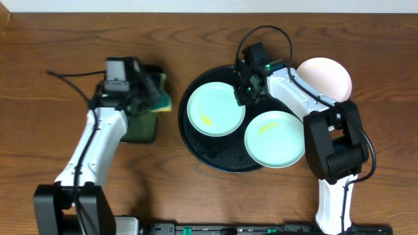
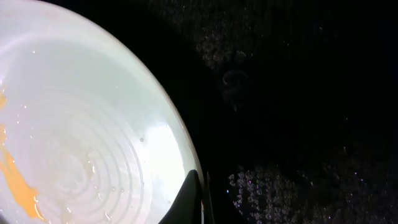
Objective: Clean dirty plates on tray and stack at the side
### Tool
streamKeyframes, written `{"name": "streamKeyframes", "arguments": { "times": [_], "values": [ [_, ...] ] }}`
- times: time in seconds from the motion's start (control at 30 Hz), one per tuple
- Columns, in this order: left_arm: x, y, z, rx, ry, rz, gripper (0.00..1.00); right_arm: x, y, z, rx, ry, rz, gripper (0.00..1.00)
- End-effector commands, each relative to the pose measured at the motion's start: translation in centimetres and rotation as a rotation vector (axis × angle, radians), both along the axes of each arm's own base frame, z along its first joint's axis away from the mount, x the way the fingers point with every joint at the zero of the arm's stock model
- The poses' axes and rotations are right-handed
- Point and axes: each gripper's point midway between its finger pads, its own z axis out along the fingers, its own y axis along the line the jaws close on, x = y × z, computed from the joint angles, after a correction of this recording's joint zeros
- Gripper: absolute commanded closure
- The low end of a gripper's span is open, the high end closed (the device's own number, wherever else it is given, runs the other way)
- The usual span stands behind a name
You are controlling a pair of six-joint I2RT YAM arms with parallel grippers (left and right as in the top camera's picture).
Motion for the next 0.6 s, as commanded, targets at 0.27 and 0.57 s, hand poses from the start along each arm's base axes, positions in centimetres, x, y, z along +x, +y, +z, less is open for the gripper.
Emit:
{"name": "streamKeyframes", "arguments": {
  "times": [0.27, 0.57],
  "values": [
    [-2.0, -8.2, -1.4, -0.008, 0.035, -0.157, 0.93, -0.1, 0.8, -0.2, -0.002, 0.009, -0.054, 0.64],
    [-2.2, -8.5, -1.5, -0.028, 0.051, -0.129, 0.93, 2.2, 0.6, 1.0, -0.023, -0.149, 0.193, 0.23]
  ]
}}
